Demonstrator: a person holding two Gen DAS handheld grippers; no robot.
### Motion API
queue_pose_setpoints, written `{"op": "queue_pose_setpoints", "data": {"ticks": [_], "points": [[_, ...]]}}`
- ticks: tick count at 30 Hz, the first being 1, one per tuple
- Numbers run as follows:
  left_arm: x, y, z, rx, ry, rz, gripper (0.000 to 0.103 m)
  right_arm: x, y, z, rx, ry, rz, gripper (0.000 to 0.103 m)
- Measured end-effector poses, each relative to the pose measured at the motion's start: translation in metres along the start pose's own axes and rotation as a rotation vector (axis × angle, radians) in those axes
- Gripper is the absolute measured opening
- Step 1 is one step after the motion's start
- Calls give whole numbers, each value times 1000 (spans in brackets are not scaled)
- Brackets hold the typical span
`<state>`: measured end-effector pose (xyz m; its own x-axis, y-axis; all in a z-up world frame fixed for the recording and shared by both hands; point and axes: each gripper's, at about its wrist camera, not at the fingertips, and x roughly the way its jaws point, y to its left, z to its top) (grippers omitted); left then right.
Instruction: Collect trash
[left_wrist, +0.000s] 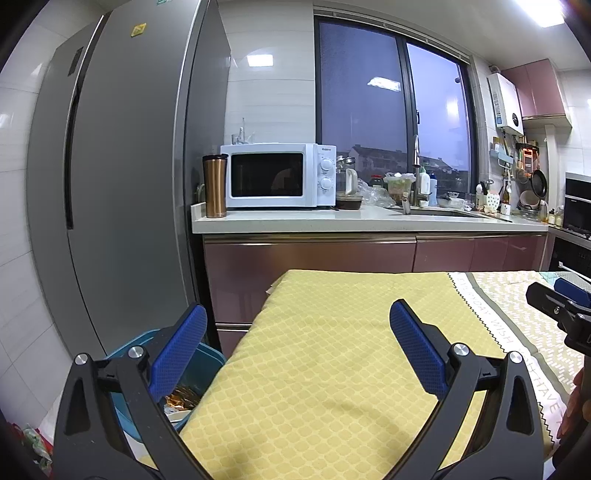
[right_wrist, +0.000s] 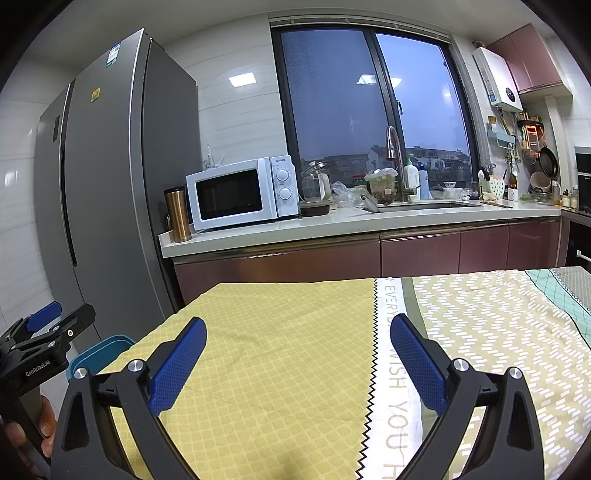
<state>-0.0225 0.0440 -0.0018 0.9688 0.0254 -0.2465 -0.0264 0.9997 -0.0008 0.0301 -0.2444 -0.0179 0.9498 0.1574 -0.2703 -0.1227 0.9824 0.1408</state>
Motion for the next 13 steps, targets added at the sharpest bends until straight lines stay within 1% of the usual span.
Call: {"op": "queue_pose_setpoints", "data": {"ticks": [4, 7, 10, 13], "points": [[4, -3, -3, 9, 19, -12, 97, 1, -1, 0, -2, 2, 1, 96], [13, -6, -6, 15, 58, -19, 97, 1, -4, -1, -1, 15, -4, 96], [34, -8, -9, 17, 145, -34, 97, 5, -12, -1, 3, 47, -27, 96], [68, -8, -12, -14, 268, -85, 97, 12, -28, -1, 7, 93, -69, 96]]}}
